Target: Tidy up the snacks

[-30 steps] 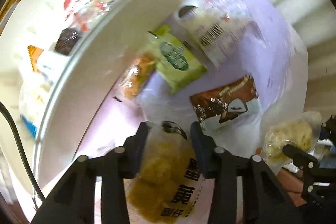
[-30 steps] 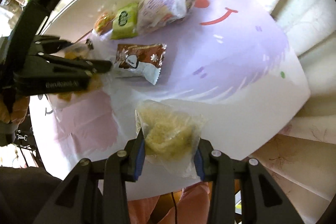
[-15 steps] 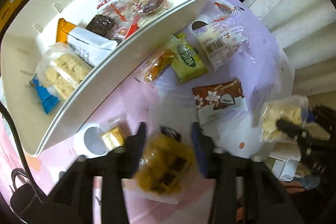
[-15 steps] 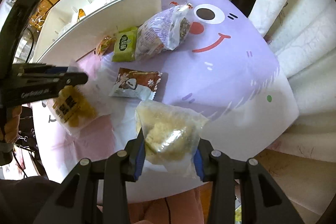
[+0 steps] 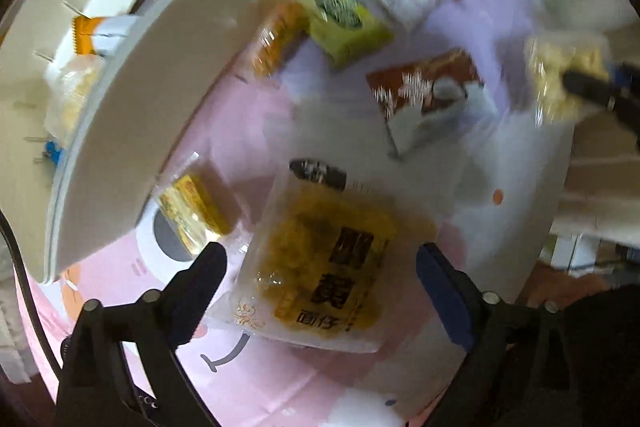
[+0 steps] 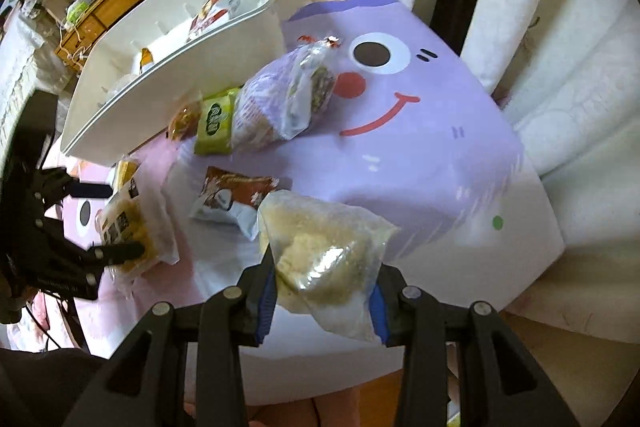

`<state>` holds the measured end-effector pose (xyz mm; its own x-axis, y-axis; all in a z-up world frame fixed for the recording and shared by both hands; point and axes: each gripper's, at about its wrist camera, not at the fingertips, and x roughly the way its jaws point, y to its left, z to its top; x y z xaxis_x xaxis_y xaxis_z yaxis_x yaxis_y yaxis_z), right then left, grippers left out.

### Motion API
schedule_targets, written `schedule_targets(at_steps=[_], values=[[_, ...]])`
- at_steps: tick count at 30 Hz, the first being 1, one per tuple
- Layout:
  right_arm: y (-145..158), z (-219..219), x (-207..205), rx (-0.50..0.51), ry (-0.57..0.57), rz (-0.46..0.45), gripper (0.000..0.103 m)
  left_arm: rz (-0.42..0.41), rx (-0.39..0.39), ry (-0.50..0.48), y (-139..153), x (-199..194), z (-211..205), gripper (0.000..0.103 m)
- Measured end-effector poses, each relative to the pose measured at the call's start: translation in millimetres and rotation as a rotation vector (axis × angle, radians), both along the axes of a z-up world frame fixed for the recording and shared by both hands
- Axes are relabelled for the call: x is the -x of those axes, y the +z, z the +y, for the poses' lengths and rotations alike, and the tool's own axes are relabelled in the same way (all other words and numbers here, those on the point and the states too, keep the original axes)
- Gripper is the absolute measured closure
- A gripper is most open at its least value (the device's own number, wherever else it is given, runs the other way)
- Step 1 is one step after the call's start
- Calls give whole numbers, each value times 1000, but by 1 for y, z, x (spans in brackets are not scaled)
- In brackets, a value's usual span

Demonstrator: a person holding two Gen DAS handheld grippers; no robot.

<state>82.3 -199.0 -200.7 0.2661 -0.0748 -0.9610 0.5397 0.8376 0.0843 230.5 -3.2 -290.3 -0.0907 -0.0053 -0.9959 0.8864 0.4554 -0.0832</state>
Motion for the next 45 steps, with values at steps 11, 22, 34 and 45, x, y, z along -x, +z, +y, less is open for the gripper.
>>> schedule_targets(at_steps=[11, 22, 34, 45], values=[[0, -12, -6, -1, 2, -17, 65, -35, -151, -112, -36, 27, -12, 3], [3, -12, -10, -26, 40, -18, 65, -31, -141, 18, -27, 10, -26, 24], [33, -17, -40, -8, 149, -61, 65, -63, -94, 128, 48, 5, -30, 26], [73, -13, -86, 32, 297, -149, 65, -181, -43, 261, 144, -20, -11, 26]])
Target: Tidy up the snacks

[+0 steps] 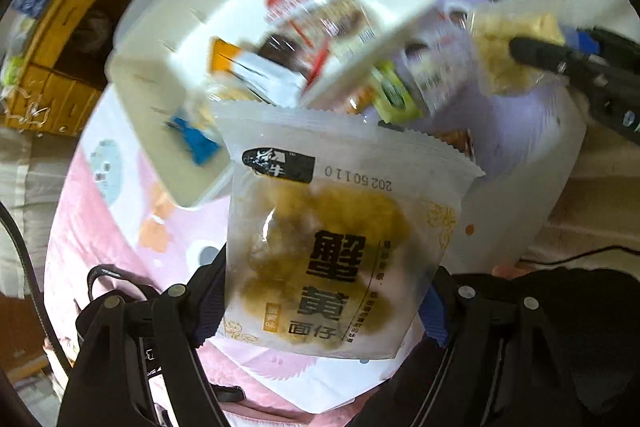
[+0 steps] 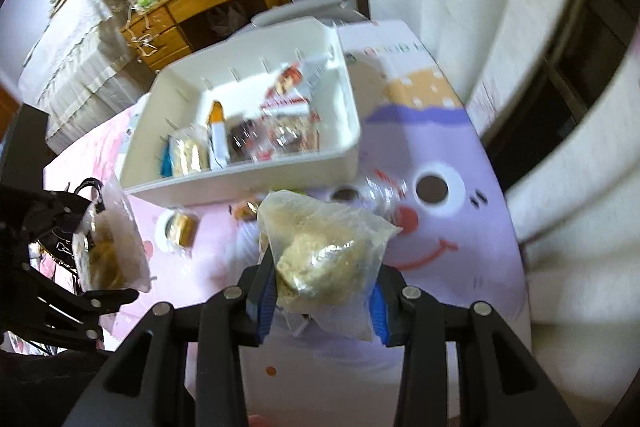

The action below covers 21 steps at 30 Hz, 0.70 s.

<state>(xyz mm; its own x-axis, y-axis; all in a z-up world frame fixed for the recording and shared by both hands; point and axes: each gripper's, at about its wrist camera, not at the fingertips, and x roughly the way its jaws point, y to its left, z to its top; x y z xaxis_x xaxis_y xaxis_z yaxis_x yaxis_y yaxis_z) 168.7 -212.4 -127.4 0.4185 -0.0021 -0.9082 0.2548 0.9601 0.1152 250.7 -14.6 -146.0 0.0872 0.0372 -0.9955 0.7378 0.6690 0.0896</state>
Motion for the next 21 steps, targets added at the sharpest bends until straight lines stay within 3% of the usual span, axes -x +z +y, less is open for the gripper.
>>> schedule_targets(at_steps=[10, 21], values=[[23, 2, -41, -20, 56, -76, 65, -136, 100, 146, 58, -28, 15, 25], [12, 5, -79, -73, 77, -114, 65, -240, 273, 309, 43, -80, 20, 26]])
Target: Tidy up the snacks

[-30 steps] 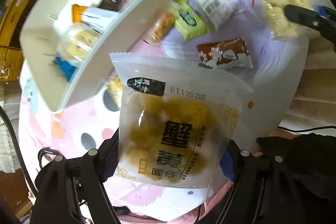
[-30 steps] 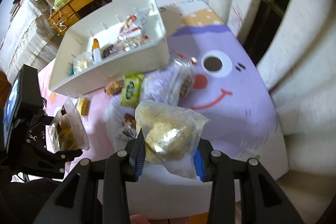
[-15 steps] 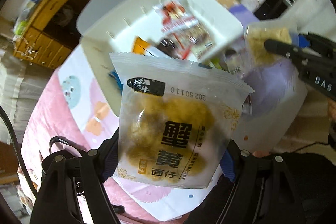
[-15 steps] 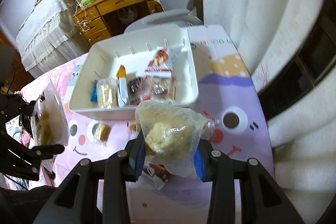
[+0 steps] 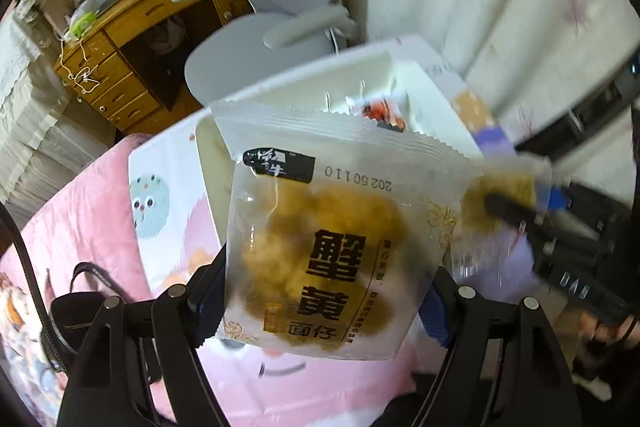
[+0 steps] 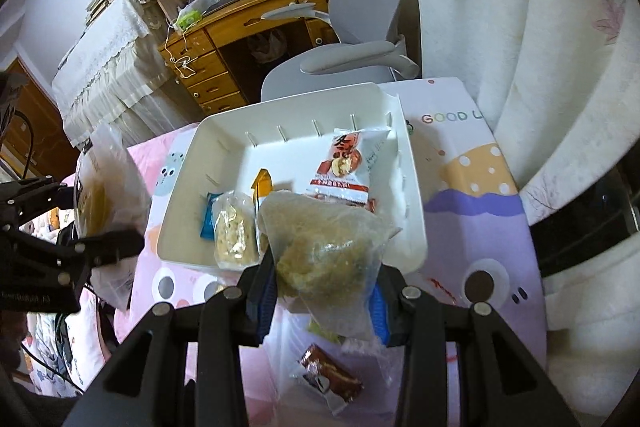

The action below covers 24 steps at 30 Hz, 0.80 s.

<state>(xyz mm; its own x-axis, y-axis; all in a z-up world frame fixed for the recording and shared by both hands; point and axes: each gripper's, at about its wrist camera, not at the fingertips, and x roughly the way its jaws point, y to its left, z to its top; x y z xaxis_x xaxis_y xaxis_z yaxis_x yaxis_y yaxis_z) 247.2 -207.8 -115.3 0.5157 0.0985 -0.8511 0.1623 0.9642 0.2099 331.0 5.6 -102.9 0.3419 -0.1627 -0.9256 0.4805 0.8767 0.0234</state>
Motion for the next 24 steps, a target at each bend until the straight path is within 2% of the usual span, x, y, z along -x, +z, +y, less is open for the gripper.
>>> schedule_targets(at_steps=[6, 10, 13, 17, 20, 24], values=[[-14, -6, -21, -18, -13, -38, 65, -43, 30, 39, -17, -31, 5, 25], [-24, -10, -38, -23, -28, -76, 65, -64, 64, 99, -34, -54, 14, 25], [-30, -11, -46, -23, -36, -86, 63, -81, 75, 138, -41, -65, 20, 21], [-47, -9, -57, -6, -27, 14, 59, -43, 83, 165, -50, -70, 25, 17], [-49, -9, -55, -23, -46, 23, 58, -22, 87, 161, -52, -66, 28, 17], [-45, -5, -48, -20, -54, 25, 49, -26, 101, 148, -47, -52, 33, 17]])
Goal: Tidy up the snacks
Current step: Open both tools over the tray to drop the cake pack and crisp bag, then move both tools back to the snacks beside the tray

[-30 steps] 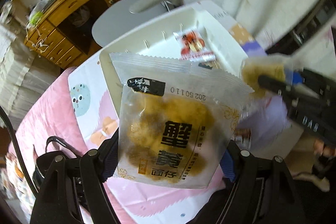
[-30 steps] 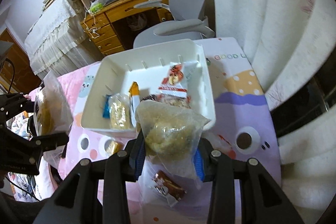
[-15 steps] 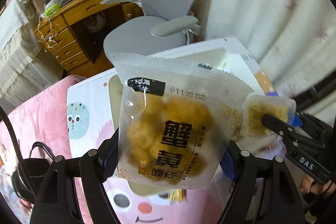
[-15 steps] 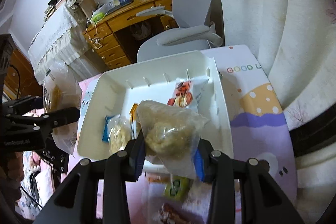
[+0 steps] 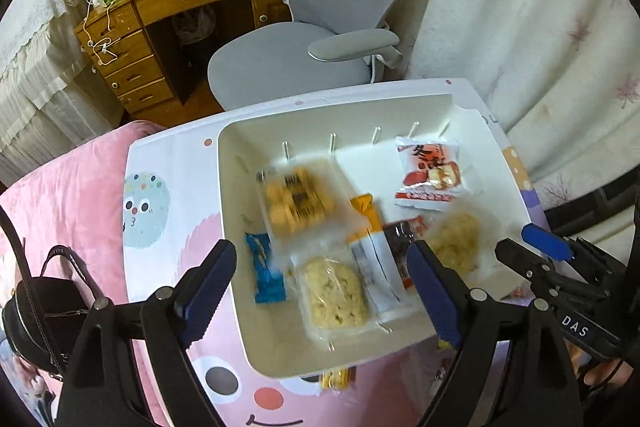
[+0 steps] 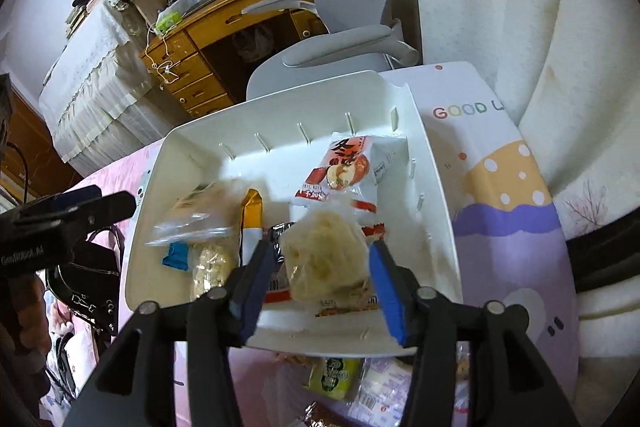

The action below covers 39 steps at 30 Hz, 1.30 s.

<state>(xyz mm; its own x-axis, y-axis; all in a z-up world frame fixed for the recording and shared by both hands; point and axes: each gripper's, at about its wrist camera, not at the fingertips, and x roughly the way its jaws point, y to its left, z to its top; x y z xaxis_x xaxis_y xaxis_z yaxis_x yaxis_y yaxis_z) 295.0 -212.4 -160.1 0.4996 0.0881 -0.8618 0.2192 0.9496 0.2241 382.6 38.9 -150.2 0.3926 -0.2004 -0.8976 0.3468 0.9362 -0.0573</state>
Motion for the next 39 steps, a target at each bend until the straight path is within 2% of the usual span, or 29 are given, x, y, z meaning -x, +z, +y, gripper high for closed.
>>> schedule_targets(at_steps=[10, 13, 23, 26, 30, 33, 39], values=[[27, 24, 50, 42, -29, -17, 45, 8, 53, -36, 13, 57, 15, 17], [34, 33, 72, 57, -38, -22, 44, -5, 47, -41, 15, 76, 20, 17], [38, 45, 125, 30, -89, -3, 44, 14, 67, -3, 9, 136, 35, 17], [34, 47, 136, 36, -96, 9, 44, 16, 43, 23, 4, 149, 37, 17], [27, 53, 152, 75, -81, 21, 44, 32, 29, 48, -5, 161, 38, 17], [21, 58, 164, 97, -62, 37, 44, 47, 60, 75, -9, 166, 38, 17], [19, 62, 176, 194, 49, 44, 44, 96, 119, 140, -19, 173, 30, 17]])
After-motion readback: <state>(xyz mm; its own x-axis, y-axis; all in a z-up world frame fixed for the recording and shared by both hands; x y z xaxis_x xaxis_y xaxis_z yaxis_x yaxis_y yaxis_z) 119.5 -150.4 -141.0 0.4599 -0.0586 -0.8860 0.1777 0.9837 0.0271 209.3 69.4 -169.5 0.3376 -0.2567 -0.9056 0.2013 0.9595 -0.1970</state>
